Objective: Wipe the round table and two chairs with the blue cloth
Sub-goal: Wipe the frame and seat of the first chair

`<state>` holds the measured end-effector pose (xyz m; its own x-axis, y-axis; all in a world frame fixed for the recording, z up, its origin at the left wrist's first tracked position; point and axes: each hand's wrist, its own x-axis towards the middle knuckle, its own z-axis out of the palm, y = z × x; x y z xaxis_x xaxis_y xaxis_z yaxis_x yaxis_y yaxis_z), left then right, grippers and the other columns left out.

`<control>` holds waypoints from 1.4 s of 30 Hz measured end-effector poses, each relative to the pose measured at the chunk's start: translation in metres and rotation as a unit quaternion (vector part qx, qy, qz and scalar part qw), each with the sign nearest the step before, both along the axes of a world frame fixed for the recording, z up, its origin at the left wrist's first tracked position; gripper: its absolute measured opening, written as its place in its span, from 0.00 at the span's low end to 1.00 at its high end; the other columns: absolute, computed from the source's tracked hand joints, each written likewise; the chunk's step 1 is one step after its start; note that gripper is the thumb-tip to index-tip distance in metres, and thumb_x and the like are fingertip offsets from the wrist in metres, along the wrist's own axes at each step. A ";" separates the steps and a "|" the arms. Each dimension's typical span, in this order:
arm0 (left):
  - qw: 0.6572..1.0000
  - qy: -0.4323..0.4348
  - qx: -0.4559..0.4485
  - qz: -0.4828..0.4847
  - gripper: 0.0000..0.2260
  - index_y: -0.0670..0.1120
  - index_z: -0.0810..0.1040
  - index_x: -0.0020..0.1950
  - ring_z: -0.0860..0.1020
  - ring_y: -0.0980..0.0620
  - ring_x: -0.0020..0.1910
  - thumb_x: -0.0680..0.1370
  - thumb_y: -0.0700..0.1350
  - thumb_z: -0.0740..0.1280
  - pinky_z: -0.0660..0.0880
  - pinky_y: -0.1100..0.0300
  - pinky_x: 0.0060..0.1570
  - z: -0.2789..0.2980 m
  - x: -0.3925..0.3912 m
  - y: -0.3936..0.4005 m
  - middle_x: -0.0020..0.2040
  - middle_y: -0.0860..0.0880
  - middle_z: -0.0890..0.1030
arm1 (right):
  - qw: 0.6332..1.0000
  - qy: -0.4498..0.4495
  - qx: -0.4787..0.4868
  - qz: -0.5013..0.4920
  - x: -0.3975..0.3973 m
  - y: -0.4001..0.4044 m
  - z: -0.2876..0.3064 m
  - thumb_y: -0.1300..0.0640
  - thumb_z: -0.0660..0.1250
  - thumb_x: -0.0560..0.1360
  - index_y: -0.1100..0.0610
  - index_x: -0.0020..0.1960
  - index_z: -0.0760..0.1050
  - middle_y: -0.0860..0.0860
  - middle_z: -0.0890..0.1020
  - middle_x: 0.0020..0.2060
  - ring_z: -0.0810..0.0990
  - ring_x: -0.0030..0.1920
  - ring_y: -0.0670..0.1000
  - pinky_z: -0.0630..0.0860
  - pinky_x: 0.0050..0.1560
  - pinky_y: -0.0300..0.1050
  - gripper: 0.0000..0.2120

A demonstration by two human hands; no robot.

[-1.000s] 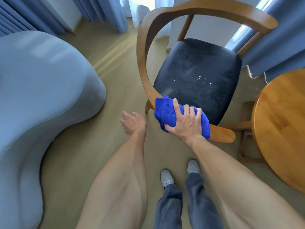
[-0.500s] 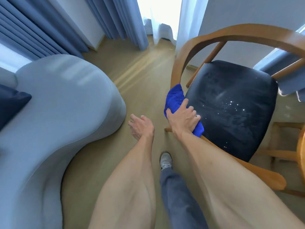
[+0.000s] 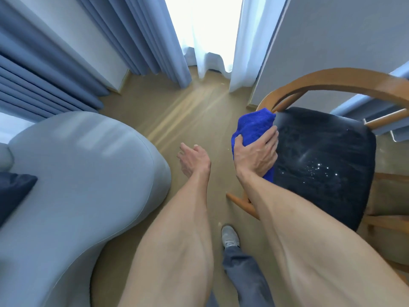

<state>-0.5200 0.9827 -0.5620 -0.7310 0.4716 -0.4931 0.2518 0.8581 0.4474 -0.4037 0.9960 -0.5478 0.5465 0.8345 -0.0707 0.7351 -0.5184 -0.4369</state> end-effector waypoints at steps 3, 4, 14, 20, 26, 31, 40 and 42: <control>0.999 -0.014 -0.002 -0.040 0.22 0.44 0.64 0.75 0.72 0.40 0.65 0.82 0.49 0.56 0.68 0.51 0.60 0.000 0.002 0.029 0.68 0.38 0.71 | 0.999 0.002 -0.020 -0.047 -0.007 0.031 0.006 0.38 0.63 0.71 0.60 0.77 0.56 0.56 0.71 0.70 0.71 0.68 0.57 0.71 0.61 0.54 0.42; 0.998 -0.023 -0.003 -0.056 0.21 0.44 0.65 0.74 0.72 0.40 0.65 0.82 0.49 0.56 0.68 0.52 0.60 -0.002 0.003 0.039 0.68 0.39 0.72 | 0.998 0.007 -0.022 -0.066 -0.008 0.039 0.007 0.37 0.62 0.71 0.60 0.76 0.57 0.56 0.73 0.68 0.72 0.66 0.57 0.71 0.60 0.54 0.42; 0.947 -0.039 0.158 -0.277 0.13 0.49 0.79 0.57 0.79 0.48 0.49 0.77 0.49 0.60 0.71 0.58 0.47 0.047 0.046 0.123 0.52 0.50 0.81 | 0.883 0.387 -0.041 -0.264 0.037 0.119 0.046 0.47 0.51 0.79 0.54 0.53 0.75 0.55 0.79 0.52 0.77 0.53 0.58 0.70 0.56 0.53 0.17; 0.845 -0.032 0.142 -0.514 0.26 0.48 0.66 0.74 0.71 0.49 0.64 0.77 0.54 0.62 0.72 0.52 0.61 0.063 0.089 0.111 0.69 0.49 0.70 | 0.687 0.581 0.058 -0.433 0.065 0.110 0.070 0.52 0.54 0.76 0.56 0.62 0.75 0.61 0.81 0.56 0.81 0.53 0.59 0.75 0.63 0.58 0.19; 0.849 0.027 0.026 -0.527 0.38 0.38 0.47 0.79 0.63 0.40 0.71 0.78 0.54 0.62 0.66 0.49 0.69 0.058 0.123 0.109 0.74 0.38 0.60 | 0.685 0.529 0.070 -0.496 0.092 0.098 0.065 0.48 0.52 0.78 0.57 0.61 0.75 0.59 0.82 0.50 0.81 0.52 0.58 0.77 0.55 0.52 0.21; 0.870 0.073 -0.014 -0.487 0.38 0.38 0.47 0.79 0.68 0.41 0.65 0.79 0.52 0.64 0.71 0.49 0.63 0.056 0.140 0.123 0.68 0.40 0.66 | 0.725 0.502 0.049 -0.470 0.122 0.093 0.043 0.44 0.52 0.80 0.55 0.59 0.77 0.54 0.83 0.47 0.82 0.48 0.53 0.71 0.48 0.45 0.21; 0.855 -0.016 -0.050 -0.516 0.27 0.42 0.67 0.67 0.77 0.39 0.56 0.77 0.59 0.63 0.75 0.46 0.58 0.034 0.152 0.208 0.61 0.41 0.76 | 0.791 0.431 -0.019 -0.434 0.173 0.080 -0.001 0.47 0.51 0.79 0.54 0.39 0.75 0.56 0.84 0.49 0.81 0.50 0.56 0.72 0.62 0.53 0.19; 0.832 0.016 -0.053 -0.552 0.26 0.42 0.66 0.66 0.77 0.39 0.56 0.77 0.59 0.62 0.75 0.46 0.57 0.028 0.160 0.219 0.60 0.41 0.76 | 0.811 0.400 -0.038 -0.425 0.179 0.081 -0.013 0.49 0.50 0.79 0.57 0.43 0.75 0.58 0.82 0.54 0.78 0.55 0.59 0.70 0.63 0.53 0.18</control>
